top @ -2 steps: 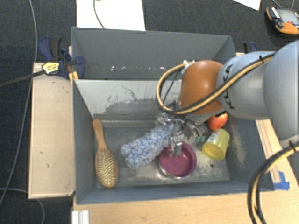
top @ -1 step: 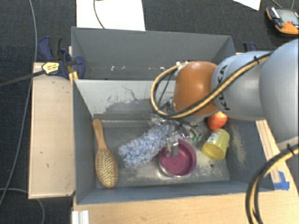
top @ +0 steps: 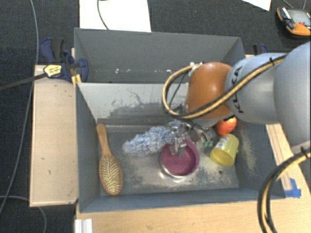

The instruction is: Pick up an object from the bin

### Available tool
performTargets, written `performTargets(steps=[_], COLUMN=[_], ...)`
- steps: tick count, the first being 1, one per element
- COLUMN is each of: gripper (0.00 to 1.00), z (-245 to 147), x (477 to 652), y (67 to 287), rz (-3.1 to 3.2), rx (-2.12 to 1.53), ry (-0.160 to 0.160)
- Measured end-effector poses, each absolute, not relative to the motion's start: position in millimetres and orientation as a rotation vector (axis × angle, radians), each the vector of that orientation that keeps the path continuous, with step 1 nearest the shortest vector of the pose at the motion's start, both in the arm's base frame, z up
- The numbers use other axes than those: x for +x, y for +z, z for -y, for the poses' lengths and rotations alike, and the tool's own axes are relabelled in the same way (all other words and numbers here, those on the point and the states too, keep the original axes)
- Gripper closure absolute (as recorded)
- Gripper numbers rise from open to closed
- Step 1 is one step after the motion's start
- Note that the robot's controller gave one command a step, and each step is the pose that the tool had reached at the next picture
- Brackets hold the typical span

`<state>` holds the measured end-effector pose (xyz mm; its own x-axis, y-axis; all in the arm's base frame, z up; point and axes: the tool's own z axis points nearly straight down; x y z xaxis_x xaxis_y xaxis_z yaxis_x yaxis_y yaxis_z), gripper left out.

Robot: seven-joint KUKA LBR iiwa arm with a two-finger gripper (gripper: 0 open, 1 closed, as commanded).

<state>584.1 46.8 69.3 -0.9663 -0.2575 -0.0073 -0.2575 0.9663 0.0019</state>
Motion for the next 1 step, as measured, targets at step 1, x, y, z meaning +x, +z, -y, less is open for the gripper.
performTargets(steps=[1], gripper=[1.0], z=[-46.8], x=[584.1], y=[69.5], rz=[-3.108], rx=[-0.407], ry=[0.004])
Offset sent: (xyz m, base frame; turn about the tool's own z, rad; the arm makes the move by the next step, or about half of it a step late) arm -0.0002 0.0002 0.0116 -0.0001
